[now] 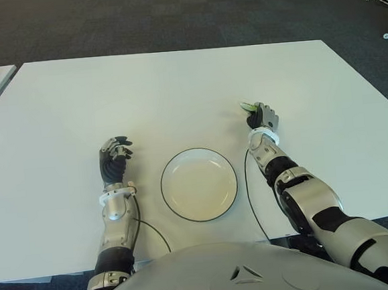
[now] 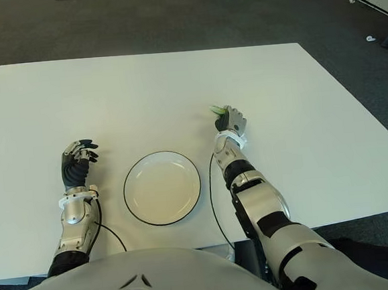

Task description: Put the toothpaste on the table into the plate.

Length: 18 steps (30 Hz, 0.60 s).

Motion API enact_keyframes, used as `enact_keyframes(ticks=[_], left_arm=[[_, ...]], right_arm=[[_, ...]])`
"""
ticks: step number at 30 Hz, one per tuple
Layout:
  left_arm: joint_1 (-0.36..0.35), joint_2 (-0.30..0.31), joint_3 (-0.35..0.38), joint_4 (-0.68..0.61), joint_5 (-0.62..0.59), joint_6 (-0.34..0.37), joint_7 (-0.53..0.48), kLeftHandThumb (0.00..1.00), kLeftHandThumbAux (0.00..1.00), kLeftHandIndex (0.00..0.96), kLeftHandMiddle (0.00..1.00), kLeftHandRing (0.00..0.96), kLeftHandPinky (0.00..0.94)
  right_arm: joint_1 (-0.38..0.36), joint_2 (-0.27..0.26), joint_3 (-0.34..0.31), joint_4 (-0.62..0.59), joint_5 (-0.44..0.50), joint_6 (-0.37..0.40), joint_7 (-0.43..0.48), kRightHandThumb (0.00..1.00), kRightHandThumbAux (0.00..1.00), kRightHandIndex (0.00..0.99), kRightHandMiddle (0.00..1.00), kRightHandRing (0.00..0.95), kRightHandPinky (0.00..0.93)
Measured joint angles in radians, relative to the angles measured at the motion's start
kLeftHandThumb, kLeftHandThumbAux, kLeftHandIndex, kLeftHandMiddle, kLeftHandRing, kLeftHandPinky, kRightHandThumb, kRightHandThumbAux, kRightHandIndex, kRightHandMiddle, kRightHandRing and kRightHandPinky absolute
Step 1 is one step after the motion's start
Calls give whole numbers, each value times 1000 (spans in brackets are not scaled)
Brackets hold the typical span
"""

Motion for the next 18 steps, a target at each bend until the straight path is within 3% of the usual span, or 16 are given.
enact_keyframes(ticks=[11,18], left_arm=[[-4,6,-5,-3,1,16,0,834,679,405,499,624,605],[-4,8,-8,-10,2,29,0,835,679,405,500,625,607]], right_arm=[[189,-77,7,-415,27,-242,154,709,720,440,834,841,842],[270,-107,-9,-569,64,-364,254,709,720,440,851,848,840]])
